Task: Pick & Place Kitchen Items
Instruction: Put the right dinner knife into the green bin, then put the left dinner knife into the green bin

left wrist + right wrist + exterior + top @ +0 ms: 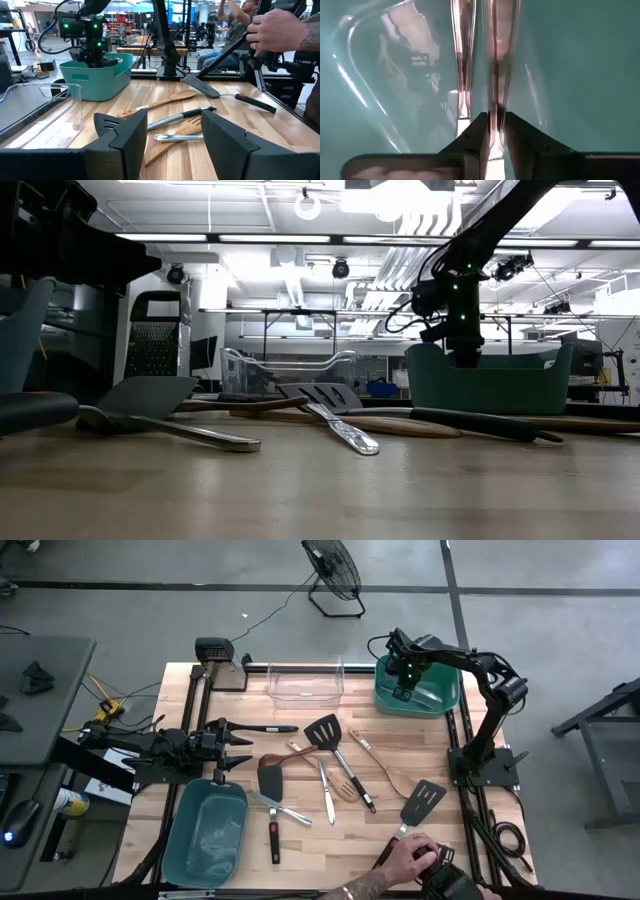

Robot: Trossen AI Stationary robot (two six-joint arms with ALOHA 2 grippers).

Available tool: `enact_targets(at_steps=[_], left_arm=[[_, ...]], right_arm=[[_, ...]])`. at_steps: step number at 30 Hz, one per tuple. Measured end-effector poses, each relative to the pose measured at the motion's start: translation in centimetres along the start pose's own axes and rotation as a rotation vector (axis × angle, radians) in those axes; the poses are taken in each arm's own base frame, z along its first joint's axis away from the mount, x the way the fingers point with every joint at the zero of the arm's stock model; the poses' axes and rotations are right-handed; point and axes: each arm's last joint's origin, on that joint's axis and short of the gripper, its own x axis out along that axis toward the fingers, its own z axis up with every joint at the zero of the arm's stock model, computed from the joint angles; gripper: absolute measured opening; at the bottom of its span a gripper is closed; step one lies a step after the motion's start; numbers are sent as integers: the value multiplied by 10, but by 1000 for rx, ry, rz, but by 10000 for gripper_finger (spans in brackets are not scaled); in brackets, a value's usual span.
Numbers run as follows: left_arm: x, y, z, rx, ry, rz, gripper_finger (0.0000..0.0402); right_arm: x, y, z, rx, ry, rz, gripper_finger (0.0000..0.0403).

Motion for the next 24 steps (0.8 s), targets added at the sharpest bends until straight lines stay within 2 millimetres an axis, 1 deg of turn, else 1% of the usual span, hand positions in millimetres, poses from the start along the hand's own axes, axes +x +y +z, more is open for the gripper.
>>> enact_targets(at_steps=[9,14,17,20,24], left_arm=[[0,0,0,0,0,0,184],[0,0,0,0,0,0,184],[0,0,0,0,0,0,184],[0,0,0,0,0,0,184],[0,0,0,0,0,0,184]], right_arm=[[-1,0,-1,29,7,-8,66],[-13,-1,-4,85,-22,-28,67],[-21,1,-7,124,-43,-9,69],[-30,2,-9,196,-68,12,83],[-40,4,-12,298,-104,25,122]])
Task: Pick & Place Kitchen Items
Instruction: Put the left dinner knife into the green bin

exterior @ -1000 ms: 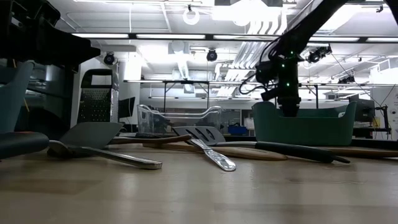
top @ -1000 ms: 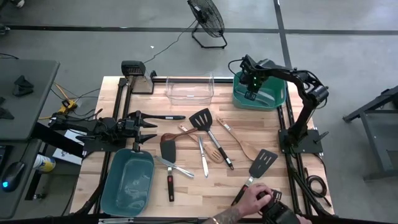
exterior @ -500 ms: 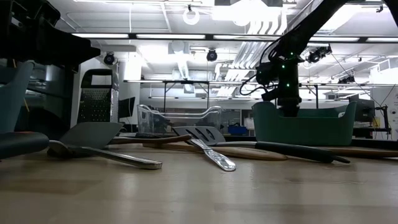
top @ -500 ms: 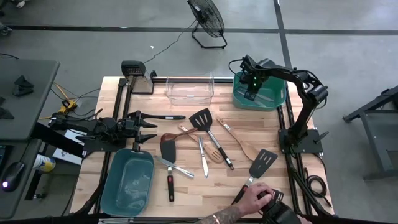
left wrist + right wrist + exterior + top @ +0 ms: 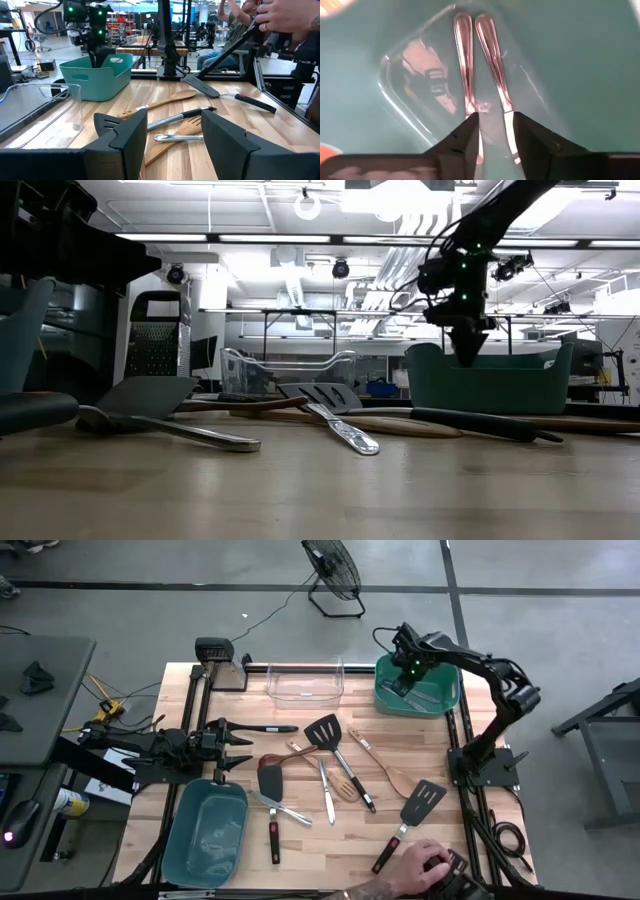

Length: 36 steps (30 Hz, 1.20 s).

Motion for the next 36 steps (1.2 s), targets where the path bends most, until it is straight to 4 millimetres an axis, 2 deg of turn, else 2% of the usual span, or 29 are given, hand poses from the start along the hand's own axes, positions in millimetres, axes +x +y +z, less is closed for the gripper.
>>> enact_targets(at_steps=[4,8,13,18,25,31,36], left_arm=[[0,0,0,0,0,-1,184],[0,0,0,0,0,0,184],[0,0,0,0,0,0,184],[0,0,0,0,0,0,184],[0,0,0,0,0,0,184],[0,0,0,0,0,0,184],[0,0,0,0,0,-1,184]], right_arm=[[-10,3,-4,54,-25,18,163],[-21,13,-12,37,-86,86,187],[-41,31,-27,-62,-287,107,194],[-71,43,-44,-145,-515,101,194],[-98,53,-76,-228,-706,169,194],[-102,65,-111,-473,-914,218,194],[-106,73,-137,-569,-1127,316,194]])
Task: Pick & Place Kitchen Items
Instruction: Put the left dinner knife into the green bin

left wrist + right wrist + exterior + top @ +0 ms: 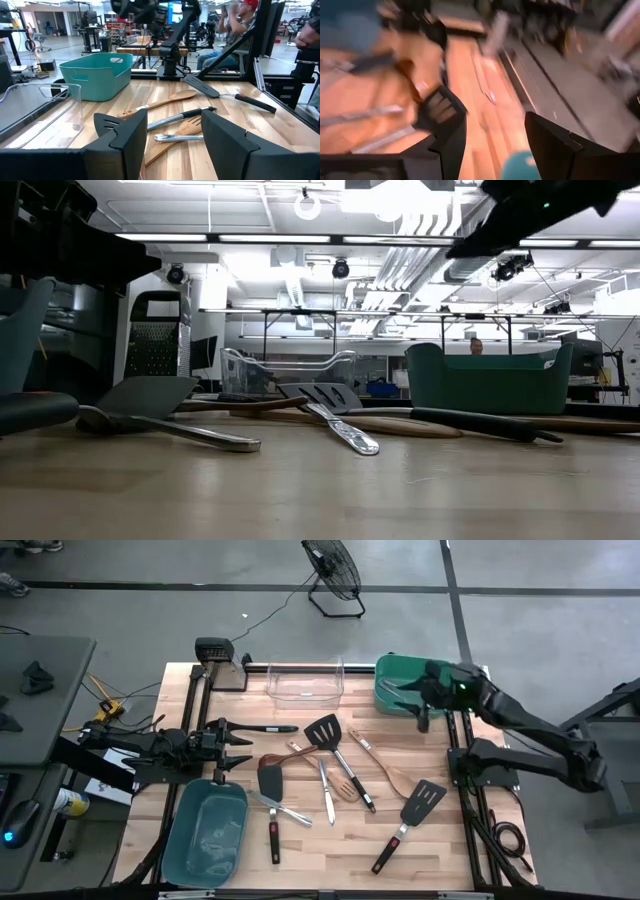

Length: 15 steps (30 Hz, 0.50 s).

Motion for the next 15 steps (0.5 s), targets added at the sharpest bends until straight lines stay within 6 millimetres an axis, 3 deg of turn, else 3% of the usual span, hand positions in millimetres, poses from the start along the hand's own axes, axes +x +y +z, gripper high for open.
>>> enact_targets(at_steps=[7,15], left_arm=[[0,0,0,0,0,0,184],[0,0,0,0,0,0,184]], right_arm=[[-16,24,-15,-60,-161,95,194],[-26,34,-21,-68,-240,104,194]])
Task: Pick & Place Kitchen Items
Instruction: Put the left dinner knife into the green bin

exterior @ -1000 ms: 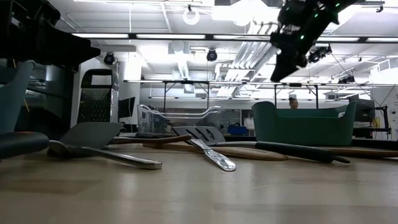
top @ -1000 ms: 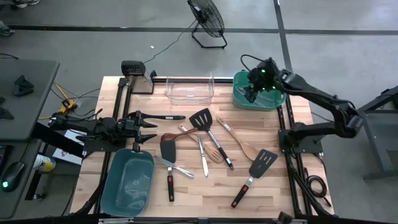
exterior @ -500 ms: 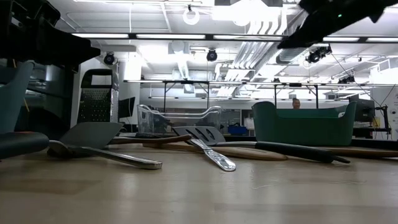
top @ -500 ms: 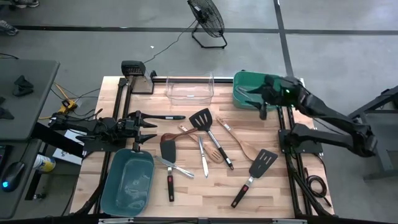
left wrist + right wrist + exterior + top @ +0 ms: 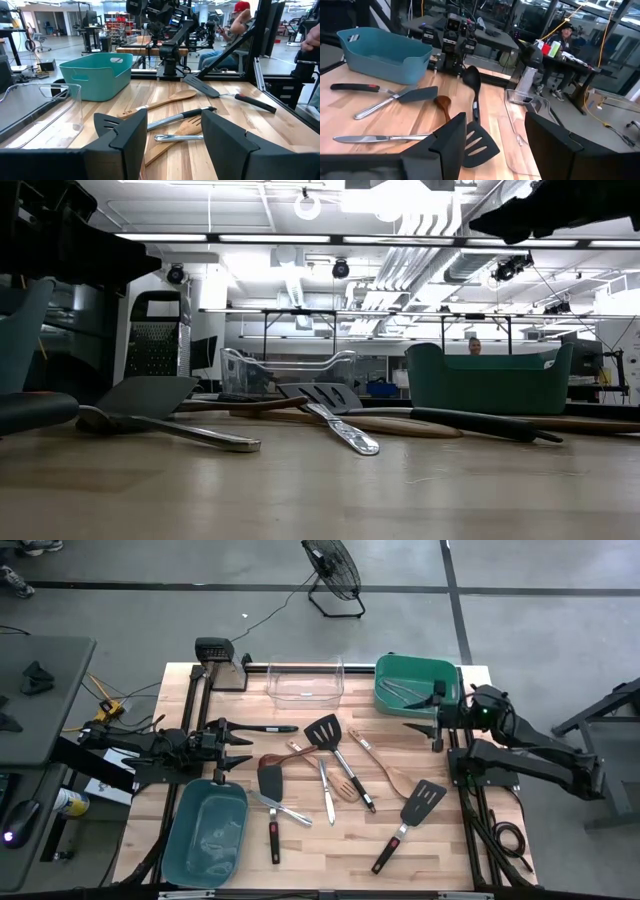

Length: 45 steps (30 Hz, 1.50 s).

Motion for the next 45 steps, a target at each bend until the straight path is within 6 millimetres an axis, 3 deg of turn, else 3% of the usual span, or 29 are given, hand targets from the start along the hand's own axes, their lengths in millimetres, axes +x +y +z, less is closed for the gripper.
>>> enact_targets(at_steps=[5,12,45], left_arm=[[0,0,0,0,0,0,184],[0,0,0,0,0,0,184],[0,0,0,0,0,0,184]], right_arm=[[1,3,2,10,-8,7,194],[1,4,2,169,0,-27,194],[1,4,1,175,10,-27,194]])
